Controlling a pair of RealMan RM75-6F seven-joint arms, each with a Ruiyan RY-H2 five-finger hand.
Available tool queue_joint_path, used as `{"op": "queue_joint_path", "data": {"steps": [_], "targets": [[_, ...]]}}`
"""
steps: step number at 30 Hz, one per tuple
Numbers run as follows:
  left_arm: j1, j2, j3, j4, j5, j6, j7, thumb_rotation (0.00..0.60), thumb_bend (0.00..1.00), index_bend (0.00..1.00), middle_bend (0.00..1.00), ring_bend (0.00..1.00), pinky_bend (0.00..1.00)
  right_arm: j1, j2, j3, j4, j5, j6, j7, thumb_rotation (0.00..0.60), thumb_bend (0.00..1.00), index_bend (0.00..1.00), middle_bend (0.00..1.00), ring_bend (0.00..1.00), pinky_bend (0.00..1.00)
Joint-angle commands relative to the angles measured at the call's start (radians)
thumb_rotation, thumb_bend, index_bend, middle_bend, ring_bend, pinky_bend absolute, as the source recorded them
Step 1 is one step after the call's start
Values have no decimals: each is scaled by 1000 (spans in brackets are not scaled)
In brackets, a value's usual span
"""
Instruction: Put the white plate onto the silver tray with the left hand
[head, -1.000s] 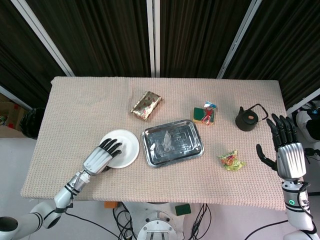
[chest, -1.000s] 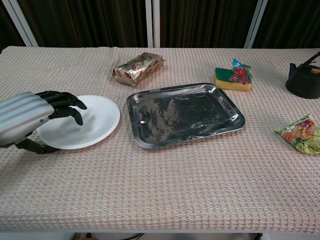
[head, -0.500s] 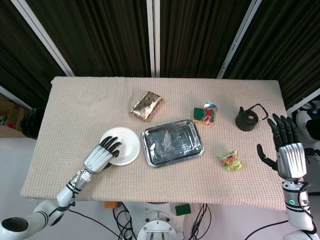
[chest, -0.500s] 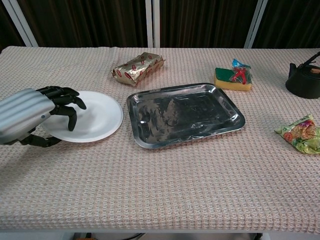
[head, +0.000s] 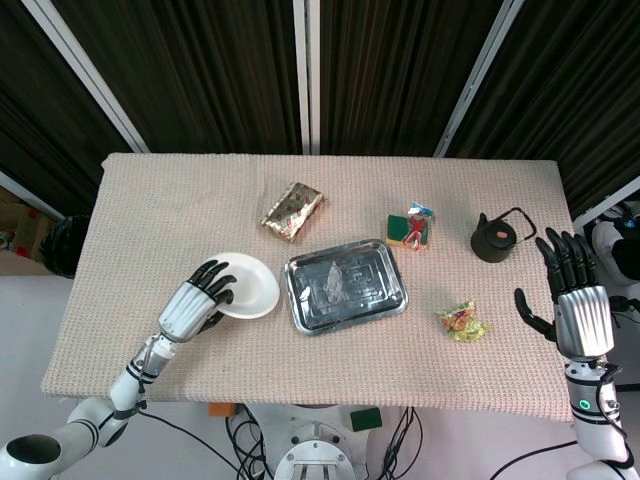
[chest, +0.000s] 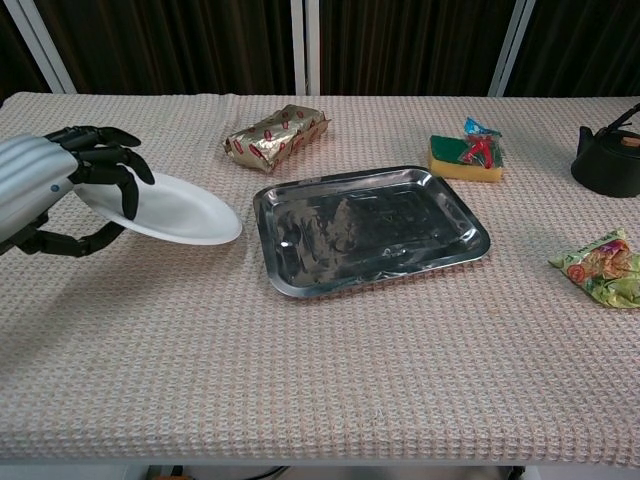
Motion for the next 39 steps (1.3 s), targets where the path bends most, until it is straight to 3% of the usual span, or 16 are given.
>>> {"op": "queue_joint_path", "data": {"steps": [1,15,27,39], "targets": [[0,9,-12,2,-8,20,-5,600,508,697,328,151,181,-1,1,0,-1,0,1,0,600,390,0,0,0,0],[-14,60,-58,-17,-38,73,6,600,510,732,340,160,181,-4,3,1,-3,-4,8,3,600,398,0,0,0,0],[-39,53,-105,-61,-43,169,-59,600,508,826,398,181,183,-5,2,1,3,-2,9,11,600,399,0,0,0,0],[-187,-61,-131,-91,-17,70,-68,600,524,836,409,184,184,-12,16,11,-8,-1,26,5,600,410,0,0,0,0]]}}
